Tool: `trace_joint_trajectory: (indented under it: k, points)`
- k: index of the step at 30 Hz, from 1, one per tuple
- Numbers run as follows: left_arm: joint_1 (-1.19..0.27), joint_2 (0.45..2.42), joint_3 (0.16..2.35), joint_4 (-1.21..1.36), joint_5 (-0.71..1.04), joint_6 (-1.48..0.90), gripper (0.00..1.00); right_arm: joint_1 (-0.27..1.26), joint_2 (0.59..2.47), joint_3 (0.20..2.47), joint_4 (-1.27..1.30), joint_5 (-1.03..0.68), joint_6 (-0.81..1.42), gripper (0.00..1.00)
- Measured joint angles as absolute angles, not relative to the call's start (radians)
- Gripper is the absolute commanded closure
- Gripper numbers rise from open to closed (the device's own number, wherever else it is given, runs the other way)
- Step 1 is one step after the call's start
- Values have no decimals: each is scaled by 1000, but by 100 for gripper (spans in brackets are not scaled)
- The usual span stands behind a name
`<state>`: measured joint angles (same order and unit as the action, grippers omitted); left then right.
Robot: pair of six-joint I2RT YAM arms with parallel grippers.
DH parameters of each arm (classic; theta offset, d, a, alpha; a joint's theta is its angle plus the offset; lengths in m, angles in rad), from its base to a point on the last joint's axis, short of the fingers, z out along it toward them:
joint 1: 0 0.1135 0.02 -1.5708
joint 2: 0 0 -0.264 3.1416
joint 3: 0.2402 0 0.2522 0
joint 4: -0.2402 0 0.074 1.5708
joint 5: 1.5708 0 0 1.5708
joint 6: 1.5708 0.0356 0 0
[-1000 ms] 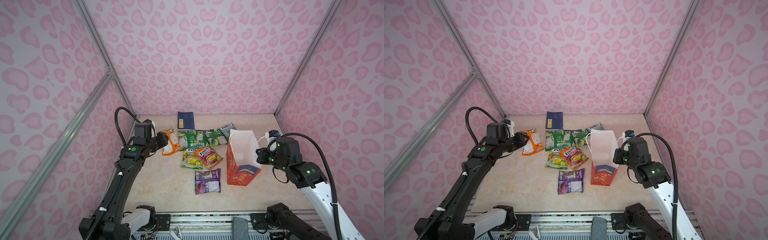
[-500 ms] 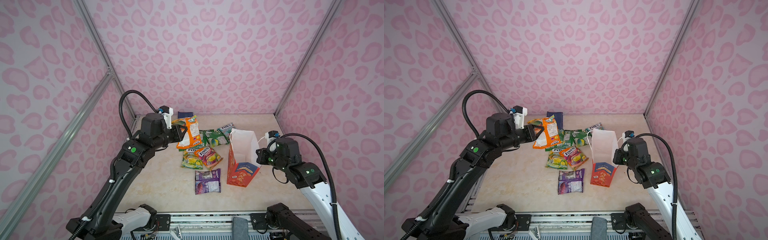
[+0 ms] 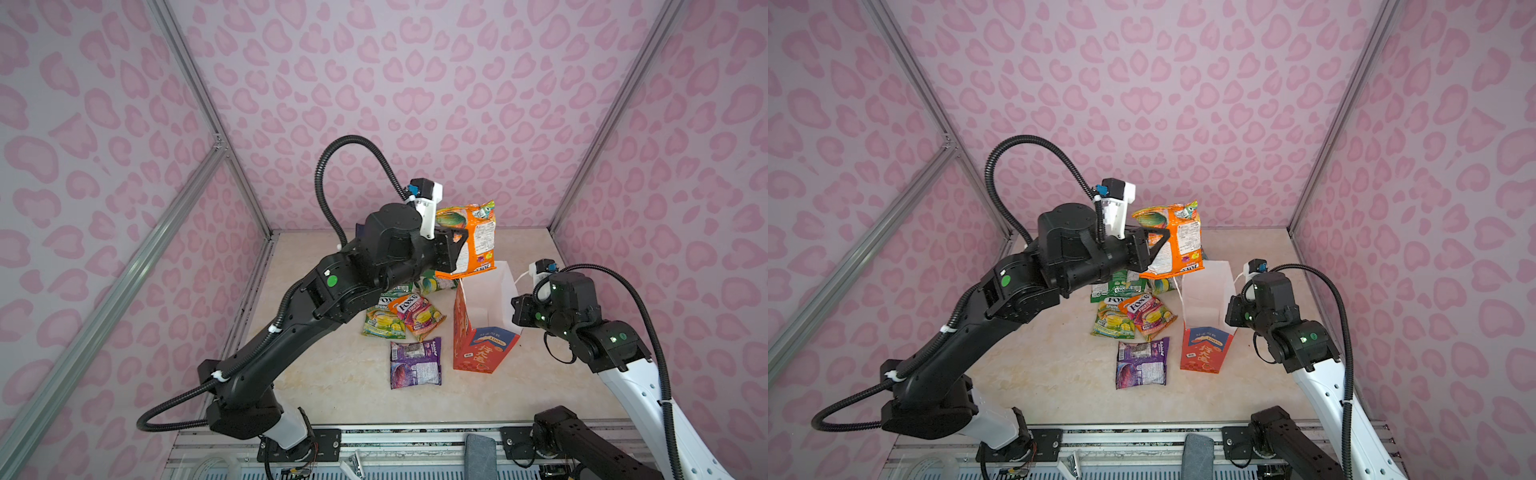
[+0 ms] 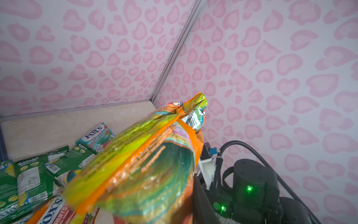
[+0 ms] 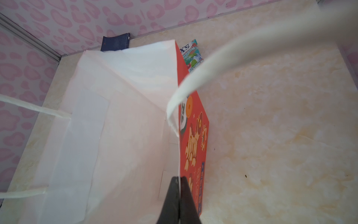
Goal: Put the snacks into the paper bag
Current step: 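Carry the orange packet over the paper bag with the left gripper and release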
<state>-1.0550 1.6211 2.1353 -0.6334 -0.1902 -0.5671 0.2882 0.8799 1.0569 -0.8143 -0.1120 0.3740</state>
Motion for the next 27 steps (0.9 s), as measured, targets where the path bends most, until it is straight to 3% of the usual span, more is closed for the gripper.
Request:
trace_joint_trajectory:
  k: [9, 27]
  points:
    - [-1151, 1887, 2319, -670, -374, -548, 97, 289, 882, 1065, -822, -112, 374, 100]
    - [-1211, 1993, 2294, -843, -542, -611, 97, 289, 879, 1080, -836, -69, 374, 100]
